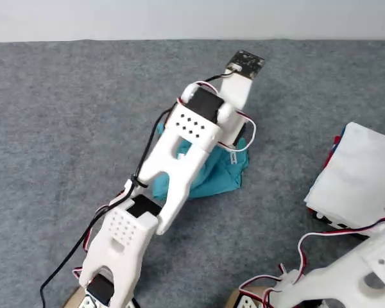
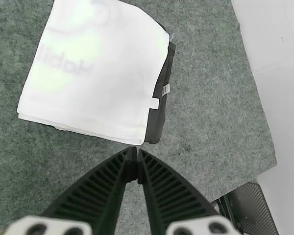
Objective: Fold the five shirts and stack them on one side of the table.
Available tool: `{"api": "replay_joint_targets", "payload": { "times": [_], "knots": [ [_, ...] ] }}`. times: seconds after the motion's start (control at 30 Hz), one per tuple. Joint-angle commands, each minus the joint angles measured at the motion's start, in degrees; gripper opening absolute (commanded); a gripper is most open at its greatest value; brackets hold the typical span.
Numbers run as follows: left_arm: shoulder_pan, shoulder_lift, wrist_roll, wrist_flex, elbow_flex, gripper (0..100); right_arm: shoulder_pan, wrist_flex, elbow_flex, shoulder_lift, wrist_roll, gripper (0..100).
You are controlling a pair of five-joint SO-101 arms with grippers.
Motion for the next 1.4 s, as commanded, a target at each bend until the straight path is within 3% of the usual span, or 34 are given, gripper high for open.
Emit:
{"api": "replay_joint_targets", "payload": {
  "times": [0.0, 0.37, 0.53, 0.63, 0.73, 1.13, 1.37],
  "knots": [
    [0.6, -0.9, 0.4, 1.5, -2.5, 14, -0.2, 2.2, -0.3, -0.8, -0.4, 0.9],
    [-7.1, -2.5, -1.8, 1.7, -2.1, 17, -0.4, 2.2, 3.5, -0.9, -0.6, 0.9],
    [-13.1, -8.4, -4.7, 1.7, 4.4, 15, -1.7, 2.2, 3.7, -0.9, -0.6, 0.9],
    [-16.8, -13.7, -7.5, 1.6, 11.5, 10, -6.5, 2.2, 4.0, -0.8, -1.0, 0.9],
    [-20.2, -20.0, -11.0, 1.6, 18.4, 1, -11.7, 2.2, 4.7, 0.5, -6.0, 0.9],
    [-37.2, -50.9, -14.5, 1.5, 44.1, 0, -38.5, 1.8, 9.2, 11.1, -24.9, 0.9],
    [-44.6, -63.6, -15.1, 1.4, 57.0, 0, -49.4, -9.2, 9.3, 18.3, -29.3, 0.9]
  ]
}}
